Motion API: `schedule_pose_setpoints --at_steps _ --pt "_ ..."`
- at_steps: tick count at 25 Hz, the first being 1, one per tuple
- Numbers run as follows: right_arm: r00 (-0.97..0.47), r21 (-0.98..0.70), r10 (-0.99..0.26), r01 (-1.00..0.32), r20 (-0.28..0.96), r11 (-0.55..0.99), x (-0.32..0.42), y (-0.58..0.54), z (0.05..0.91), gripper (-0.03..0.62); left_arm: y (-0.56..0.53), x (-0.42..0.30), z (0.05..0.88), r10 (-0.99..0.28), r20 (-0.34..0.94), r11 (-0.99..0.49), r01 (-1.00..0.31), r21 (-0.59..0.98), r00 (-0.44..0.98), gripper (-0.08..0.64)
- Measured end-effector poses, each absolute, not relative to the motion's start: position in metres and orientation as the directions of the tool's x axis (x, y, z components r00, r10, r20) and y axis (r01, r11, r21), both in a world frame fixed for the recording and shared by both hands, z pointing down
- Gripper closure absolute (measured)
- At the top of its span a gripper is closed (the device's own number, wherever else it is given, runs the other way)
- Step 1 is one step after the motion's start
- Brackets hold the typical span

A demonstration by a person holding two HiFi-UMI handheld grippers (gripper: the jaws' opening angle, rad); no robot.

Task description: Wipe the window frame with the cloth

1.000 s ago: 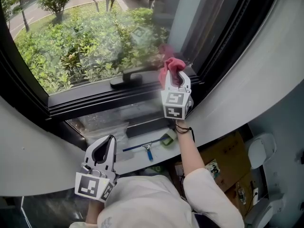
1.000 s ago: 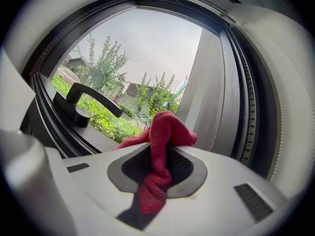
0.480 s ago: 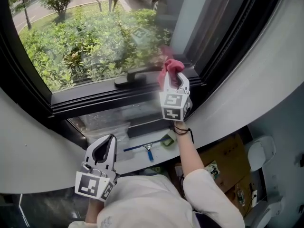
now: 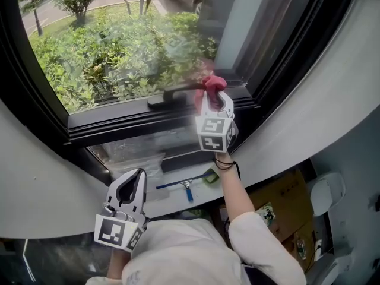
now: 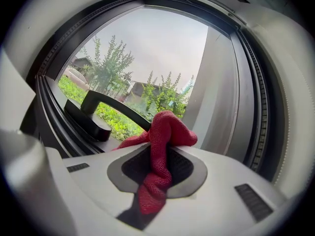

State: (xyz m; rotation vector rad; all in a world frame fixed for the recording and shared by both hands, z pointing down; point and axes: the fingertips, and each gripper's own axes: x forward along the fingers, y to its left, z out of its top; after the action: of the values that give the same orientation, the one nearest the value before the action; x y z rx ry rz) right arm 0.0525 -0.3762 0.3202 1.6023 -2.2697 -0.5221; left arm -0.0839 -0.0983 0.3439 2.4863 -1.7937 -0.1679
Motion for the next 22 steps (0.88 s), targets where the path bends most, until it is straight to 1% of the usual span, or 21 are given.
schedule_pose_setpoints --at_steps 11,15,19,22 --pt "-0.310 0.432 -0.948 -0.848 0.065 0.307 0.044 -0.372 0.321 0.509 -0.091 -0.093 0.345 -0.962 -0.041 -0.273 -0.954 0.125 0.270 0.552" --pt "-0.304 0.379 -0.950 -0.873 0.070 0.307 0.042 -0.369 0.323 0.509 -0.091 -0.093 0.344 -0.965 -0.043 -0.262 -0.957 0.124 0.259 0.552" --pt "-0.318 0.271 -0.947 -0.908 0.056 0.320 0.043 -0.361 0.326 0.509 -0.091 -0.093 0.344 -0.968 -0.042 -0.249 -0.961 0.123 0.246 0.552" --pt "-0.332 0.246 -0.942 -0.910 0.049 0.333 0.041 -0.358 0.327 0.509 -0.094 -0.092 0.345 -0.970 -0.038 -0.244 -0.962 0.121 0.241 0.552"
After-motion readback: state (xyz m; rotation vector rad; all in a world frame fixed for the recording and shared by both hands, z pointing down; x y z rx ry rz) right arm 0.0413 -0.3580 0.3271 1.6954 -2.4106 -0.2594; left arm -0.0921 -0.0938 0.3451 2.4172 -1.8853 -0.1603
